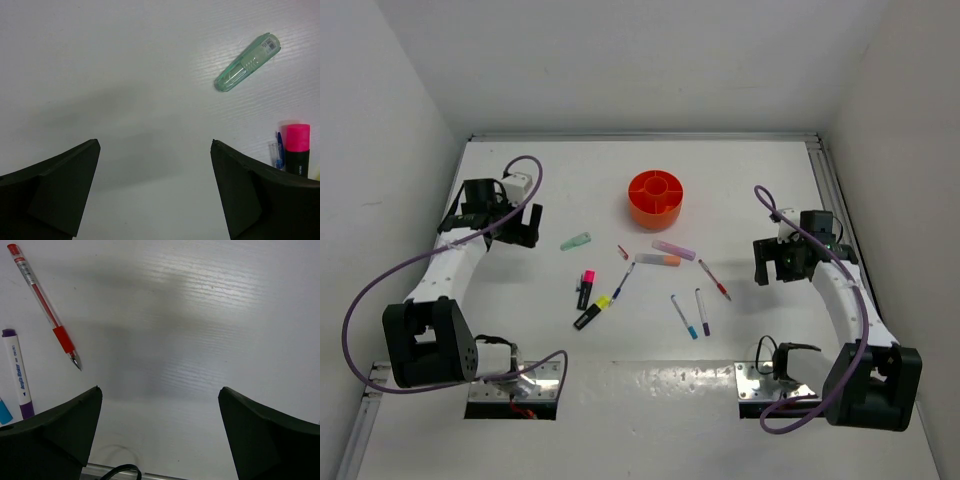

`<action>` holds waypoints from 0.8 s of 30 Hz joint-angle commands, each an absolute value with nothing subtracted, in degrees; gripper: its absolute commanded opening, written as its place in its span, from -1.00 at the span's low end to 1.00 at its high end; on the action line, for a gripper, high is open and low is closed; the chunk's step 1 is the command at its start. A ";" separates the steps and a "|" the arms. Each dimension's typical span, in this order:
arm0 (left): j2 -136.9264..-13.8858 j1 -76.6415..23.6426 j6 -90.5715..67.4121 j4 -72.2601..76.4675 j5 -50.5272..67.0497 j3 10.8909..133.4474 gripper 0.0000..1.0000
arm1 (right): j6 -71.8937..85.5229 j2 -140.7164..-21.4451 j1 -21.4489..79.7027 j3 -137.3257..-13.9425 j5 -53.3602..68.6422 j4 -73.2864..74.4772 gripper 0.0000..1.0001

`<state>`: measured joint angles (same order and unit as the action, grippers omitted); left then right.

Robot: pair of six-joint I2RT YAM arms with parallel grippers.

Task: Sort the stationery into containers
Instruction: Pick up the pen from the center of the board.

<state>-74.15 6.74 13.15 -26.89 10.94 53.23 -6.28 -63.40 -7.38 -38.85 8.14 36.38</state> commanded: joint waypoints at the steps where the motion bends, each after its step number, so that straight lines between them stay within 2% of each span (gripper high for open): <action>1: -72.69 6.86 14.59 -25.22 12.22 53.09 1.00 | -7.47 -62.23 -7.38 -39.38 8.79 35.59 0.96; 10: -68.65 4.40 20.65 -25.75 16.61 51.07 0.99 | -7.56 -61.61 -6.77 -38.23 10.28 34.54 0.84; 13: -67.85 3.43 21.80 -25.14 17.84 50.36 0.98 | -8.52 -61.87 -4.14 -39.19 10.63 34.02 0.66; 14: -67.68 2.82 22.14 -25.05 18.19 50.36 0.96 | -8.61 -62.83 -3.17 -40.77 10.63 33.67 0.51; 16: -67.41 2.29 22.06 -24.70 18.89 50.01 0.93 | -8.61 -65.03 -0.53 -43.14 11.33 33.14 0.35; 17: -67.33 1.85 22.06 -24.44 19.94 49.84 0.91 | -8.44 -68.08 1.21 -46.46 11.77 33.13 0.20; 20: -65.75 1.14 21.71 -23.38 22.23 49.48 0.87 | -8.35 -75.29 6.31 -53.68 11.26 33.14 -0.02; 24: -64.07 0.79 19.43 -22.06 23.38 49.83 0.88 | -10.28 -83.74 15.10 -62.20 7.30 31.91 -0.01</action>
